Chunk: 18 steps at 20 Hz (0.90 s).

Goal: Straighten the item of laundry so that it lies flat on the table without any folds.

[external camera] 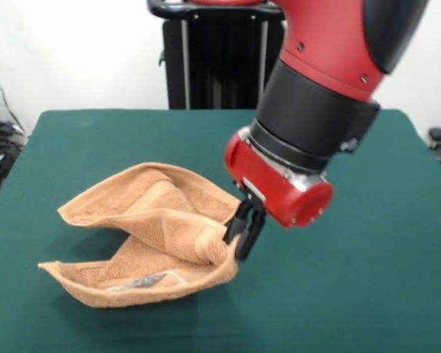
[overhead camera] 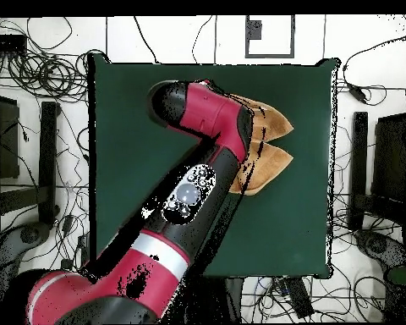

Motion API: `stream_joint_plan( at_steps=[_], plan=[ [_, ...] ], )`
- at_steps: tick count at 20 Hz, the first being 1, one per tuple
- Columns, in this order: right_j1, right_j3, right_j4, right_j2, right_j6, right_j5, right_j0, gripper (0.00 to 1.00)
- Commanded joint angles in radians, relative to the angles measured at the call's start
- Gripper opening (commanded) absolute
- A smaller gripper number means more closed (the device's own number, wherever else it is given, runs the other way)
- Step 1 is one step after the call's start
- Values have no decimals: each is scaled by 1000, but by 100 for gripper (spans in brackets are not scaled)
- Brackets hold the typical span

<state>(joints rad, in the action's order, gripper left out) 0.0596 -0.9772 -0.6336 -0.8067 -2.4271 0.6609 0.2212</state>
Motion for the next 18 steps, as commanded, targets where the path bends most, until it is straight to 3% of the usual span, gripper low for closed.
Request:
stream_joint_plan(
  at_steps=[1, 4, 5, 11, 13, 18],
  plan=[
    [-129, 391, -84, -178, -512, 422, -24, 0],
    [-194, 564, -171, -354, -824, 791, -65, 0],
    [-207, 601, -221, -361, -919, 853, -78, 0],
    [-275, 772, -433, -558, -1196, 1086, -160, 0],
    [-281, 818, -490, -666, -1244, 1229, -191, 0],
    [-268, 864, -499, -903, -1258, 1436, -223, 0]
  ],
)
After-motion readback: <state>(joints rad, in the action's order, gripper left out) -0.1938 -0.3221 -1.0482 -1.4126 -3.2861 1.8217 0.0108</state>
